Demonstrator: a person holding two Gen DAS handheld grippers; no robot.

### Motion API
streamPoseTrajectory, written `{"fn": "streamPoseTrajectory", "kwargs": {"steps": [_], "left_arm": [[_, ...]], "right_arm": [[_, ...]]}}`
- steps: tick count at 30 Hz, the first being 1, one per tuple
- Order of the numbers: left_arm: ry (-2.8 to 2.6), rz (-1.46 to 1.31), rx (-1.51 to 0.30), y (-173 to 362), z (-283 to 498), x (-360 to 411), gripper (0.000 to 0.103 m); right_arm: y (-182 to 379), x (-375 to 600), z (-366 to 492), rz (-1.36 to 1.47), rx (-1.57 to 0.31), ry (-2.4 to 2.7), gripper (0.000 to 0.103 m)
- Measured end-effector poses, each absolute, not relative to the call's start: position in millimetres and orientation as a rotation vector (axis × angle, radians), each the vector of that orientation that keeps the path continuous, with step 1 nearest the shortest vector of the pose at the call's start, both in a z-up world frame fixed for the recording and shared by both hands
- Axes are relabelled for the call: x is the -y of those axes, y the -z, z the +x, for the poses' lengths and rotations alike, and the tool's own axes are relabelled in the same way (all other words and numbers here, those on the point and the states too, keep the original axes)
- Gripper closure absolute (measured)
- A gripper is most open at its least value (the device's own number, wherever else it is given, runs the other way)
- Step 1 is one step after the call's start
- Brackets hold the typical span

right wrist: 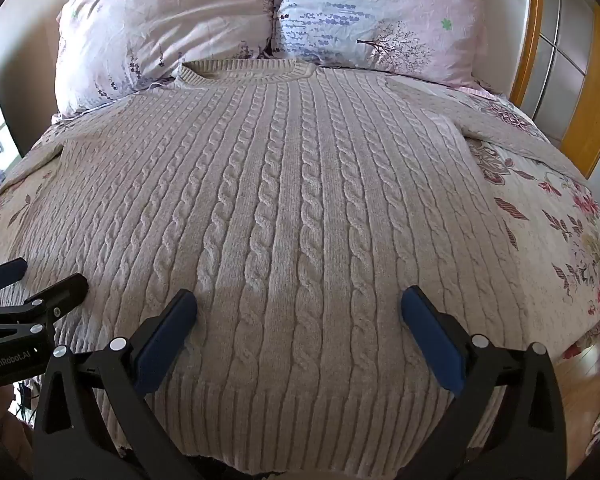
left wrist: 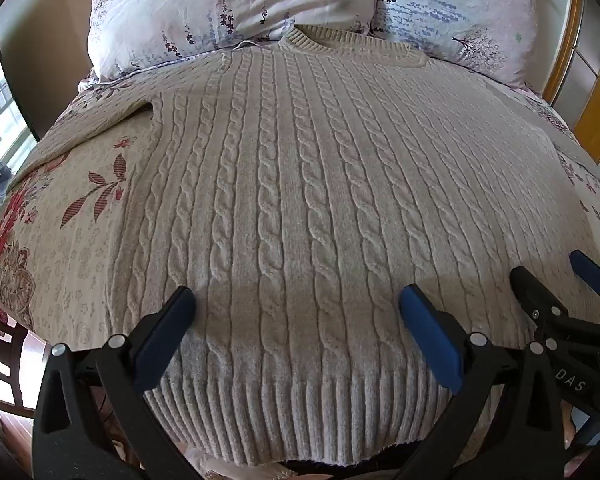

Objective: Fold small clothes

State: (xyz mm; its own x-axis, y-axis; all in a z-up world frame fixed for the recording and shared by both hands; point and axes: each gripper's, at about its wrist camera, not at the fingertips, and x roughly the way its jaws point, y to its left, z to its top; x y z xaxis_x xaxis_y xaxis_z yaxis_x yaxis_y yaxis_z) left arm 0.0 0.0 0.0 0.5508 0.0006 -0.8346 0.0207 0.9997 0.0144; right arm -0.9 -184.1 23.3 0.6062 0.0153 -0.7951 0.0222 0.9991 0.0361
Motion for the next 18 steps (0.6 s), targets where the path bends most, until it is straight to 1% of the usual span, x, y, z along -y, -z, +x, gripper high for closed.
{"fn": "streamPoseTrajectory", "kwargs": {"steps": [18], "left_arm": [[0.012, 0.024, -0.99, 0.2, 0.1, 0.0, 0.002]], "right_arm": [[-22.3, 183.4, 0.5, 0.044, -0.921, 0.007, 0.001]]}}
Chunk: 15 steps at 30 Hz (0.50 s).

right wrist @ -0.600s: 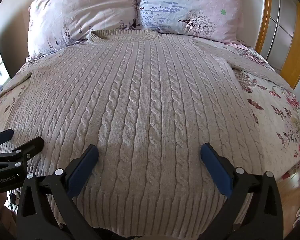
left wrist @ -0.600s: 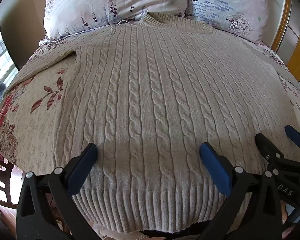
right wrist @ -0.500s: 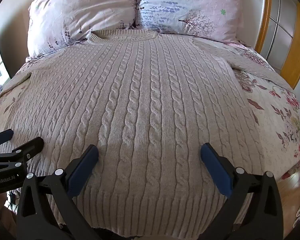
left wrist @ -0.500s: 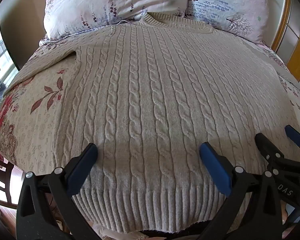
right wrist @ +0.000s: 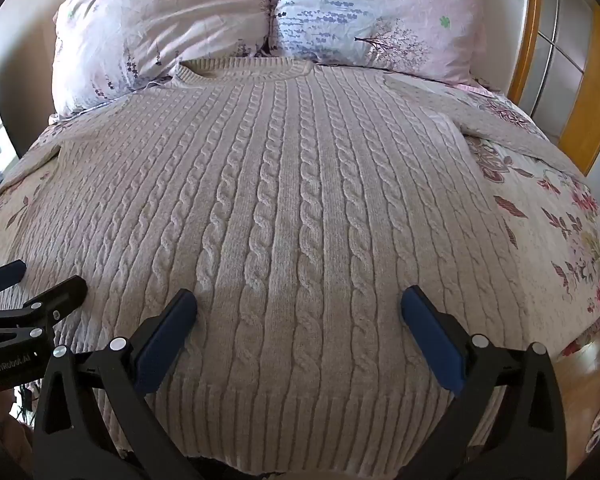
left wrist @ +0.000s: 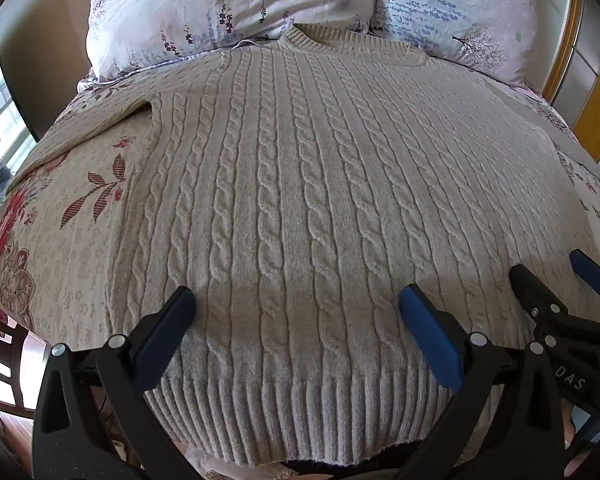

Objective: Fold small clothes

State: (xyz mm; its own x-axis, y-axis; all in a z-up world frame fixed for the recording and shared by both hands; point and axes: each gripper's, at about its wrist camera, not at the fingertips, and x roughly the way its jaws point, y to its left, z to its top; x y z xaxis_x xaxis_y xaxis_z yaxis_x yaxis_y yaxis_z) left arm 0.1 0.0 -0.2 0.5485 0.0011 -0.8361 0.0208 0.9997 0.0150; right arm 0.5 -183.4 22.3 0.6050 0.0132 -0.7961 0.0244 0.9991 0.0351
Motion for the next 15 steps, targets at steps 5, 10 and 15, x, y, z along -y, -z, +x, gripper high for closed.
{"fn": "streamPoseTrajectory", "kwargs": {"steps": [5, 10, 15], "left_arm": [[0.011, 0.024, -0.991, 0.2, 0.1, 0.0, 0.002], [0.011, 0.024, -0.991, 0.2, 0.1, 0.0, 0.002], [0.011, 0.024, -0.991, 0.2, 0.1, 0.0, 0.002]], "right_arm": [[-20.7, 184.3, 0.4, 0.043, -0.92, 0.006, 0.001], [-20.9, 184.0, 0.2, 0.044, -0.921, 0.007, 0.001], [-21.0, 183.9, 0.2, 0.044, -0.922, 0.007, 0.001]]}}
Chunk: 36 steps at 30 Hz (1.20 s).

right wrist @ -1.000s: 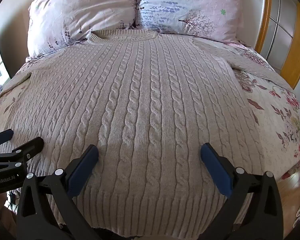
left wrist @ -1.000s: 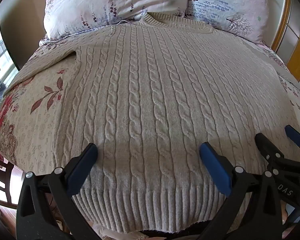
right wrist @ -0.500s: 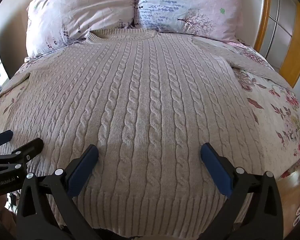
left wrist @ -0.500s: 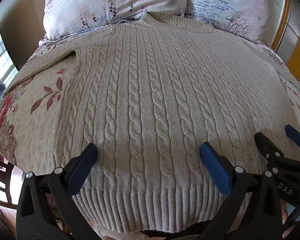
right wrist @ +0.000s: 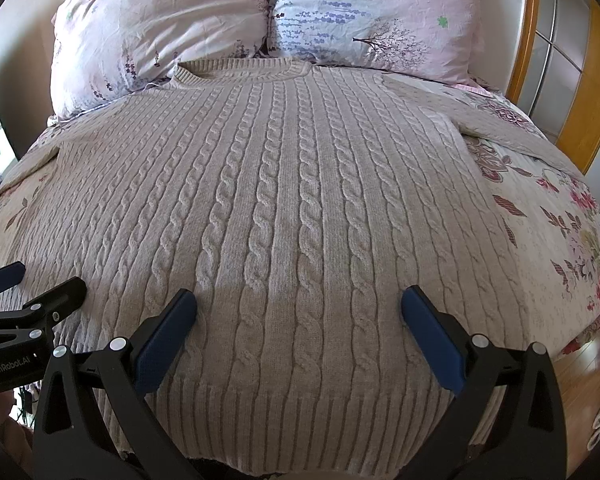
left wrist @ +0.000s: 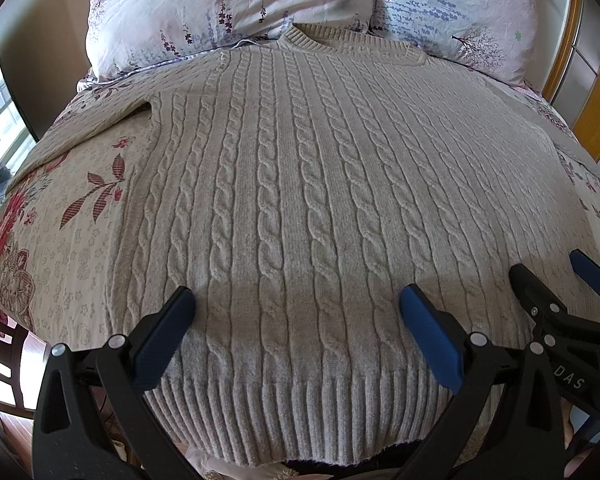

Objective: Fold small clothes

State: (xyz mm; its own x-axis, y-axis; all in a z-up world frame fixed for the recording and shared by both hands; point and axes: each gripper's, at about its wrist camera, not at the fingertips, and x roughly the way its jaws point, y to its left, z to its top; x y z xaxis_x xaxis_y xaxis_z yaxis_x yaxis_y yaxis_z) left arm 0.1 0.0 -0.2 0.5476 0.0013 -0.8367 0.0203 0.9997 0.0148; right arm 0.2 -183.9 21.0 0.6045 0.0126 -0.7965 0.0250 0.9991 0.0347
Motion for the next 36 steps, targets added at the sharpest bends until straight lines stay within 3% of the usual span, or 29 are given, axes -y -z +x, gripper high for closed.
{"fn": "streamPoseTrajectory", "kwargs": {"steps": [36], "left_arm": [[0.012, 0.024, -0.992, 0.3, 0.2, 0.0, 0.002]], "right_arm": [[-20.5, 184.3, 0.3, 0.043, -0.921, 0.008, 0.001]]}}
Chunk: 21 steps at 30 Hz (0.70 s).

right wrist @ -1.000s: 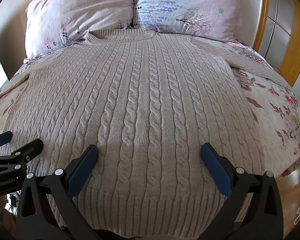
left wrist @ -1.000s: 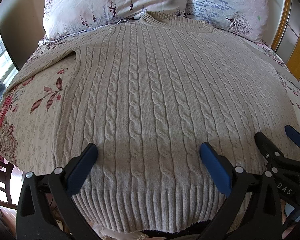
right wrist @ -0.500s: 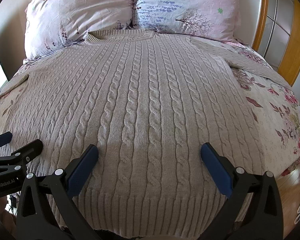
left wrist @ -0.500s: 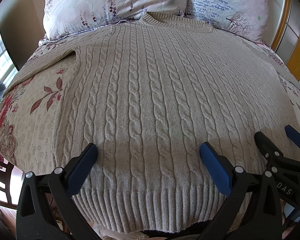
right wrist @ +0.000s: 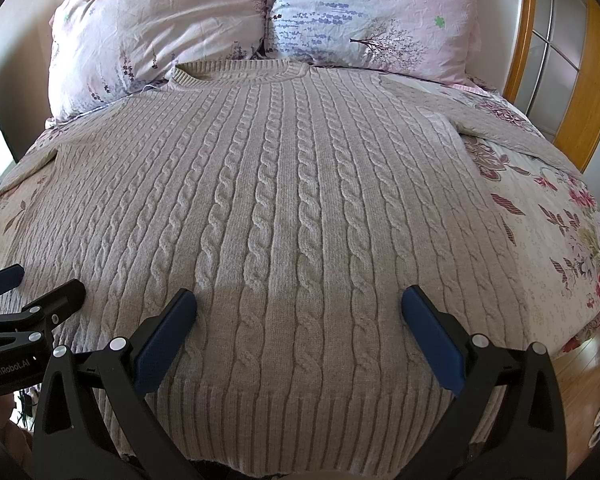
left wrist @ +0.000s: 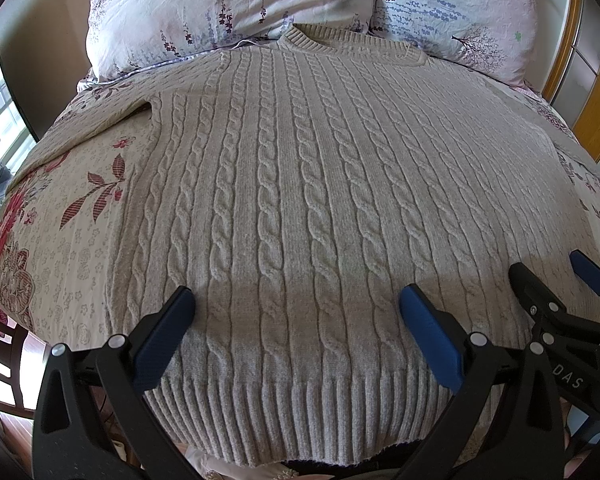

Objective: Fold small clothes

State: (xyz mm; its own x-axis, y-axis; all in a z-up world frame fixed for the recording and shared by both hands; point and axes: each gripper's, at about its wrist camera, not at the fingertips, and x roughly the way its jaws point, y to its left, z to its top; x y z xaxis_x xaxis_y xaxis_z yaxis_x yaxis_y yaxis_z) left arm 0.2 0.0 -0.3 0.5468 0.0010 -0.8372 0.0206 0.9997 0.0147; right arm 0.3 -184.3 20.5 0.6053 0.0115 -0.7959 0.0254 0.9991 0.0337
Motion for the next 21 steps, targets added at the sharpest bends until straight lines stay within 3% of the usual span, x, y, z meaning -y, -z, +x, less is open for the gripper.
{"fn": "streamPoseTrajectory", "kwargs": {"steps": [21], "left_arm": [[0.031, 0.04, -1.033, 1.1, 8.0, 0.6, 0.002]], "right_arm": [[-20.2, 190.2, 6.9, 0.012, -0.969, -0.028, 0.001]]}}
